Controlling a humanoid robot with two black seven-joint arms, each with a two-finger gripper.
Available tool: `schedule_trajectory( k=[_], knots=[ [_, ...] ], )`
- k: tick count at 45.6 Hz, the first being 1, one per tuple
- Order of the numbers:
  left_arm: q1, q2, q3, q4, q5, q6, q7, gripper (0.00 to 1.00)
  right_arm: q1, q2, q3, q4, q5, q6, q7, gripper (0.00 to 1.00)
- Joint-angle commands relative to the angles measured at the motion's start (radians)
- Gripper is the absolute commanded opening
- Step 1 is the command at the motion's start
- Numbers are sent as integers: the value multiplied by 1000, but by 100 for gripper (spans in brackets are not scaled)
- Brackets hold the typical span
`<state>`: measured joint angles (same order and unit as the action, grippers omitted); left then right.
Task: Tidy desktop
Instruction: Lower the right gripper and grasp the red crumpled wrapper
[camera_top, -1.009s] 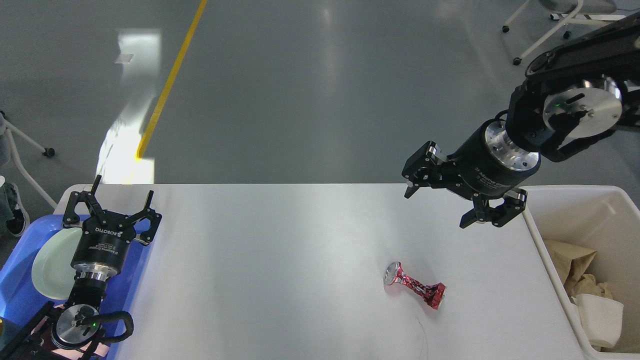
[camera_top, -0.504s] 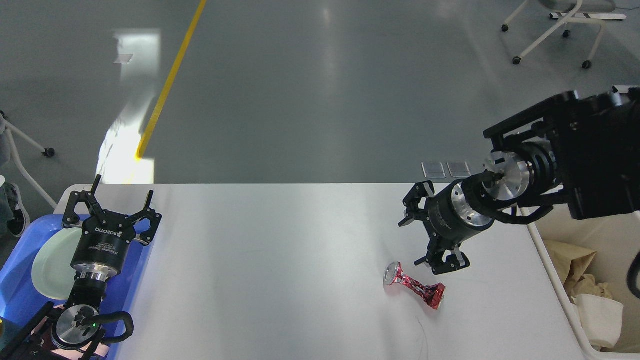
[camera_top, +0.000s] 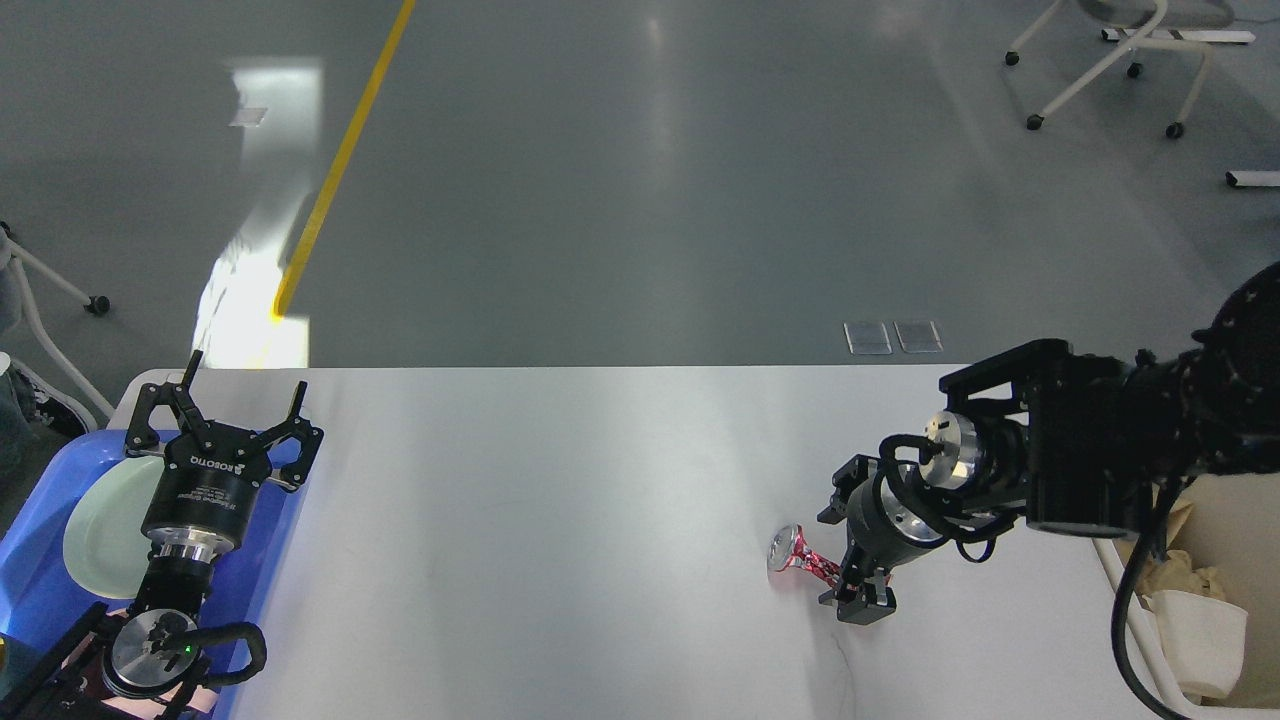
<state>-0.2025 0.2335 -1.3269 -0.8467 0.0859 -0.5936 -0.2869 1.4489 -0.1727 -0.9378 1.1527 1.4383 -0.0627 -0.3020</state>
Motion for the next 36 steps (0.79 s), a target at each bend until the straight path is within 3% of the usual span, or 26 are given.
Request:
schedule_trajectory(
  k=[1,11,36],
  knots=[
    [0,0,0,0,0,0,0,97,-139,21,48,-148,-9,3,0,100],
    [0,0,0,0,0,0,0,97,-214,42,48,-243,-9,1,0,100],
    [0,0,0,0,0,1,0,97,-222,53,45,-249,-24,-8,0,94]
  ],
)
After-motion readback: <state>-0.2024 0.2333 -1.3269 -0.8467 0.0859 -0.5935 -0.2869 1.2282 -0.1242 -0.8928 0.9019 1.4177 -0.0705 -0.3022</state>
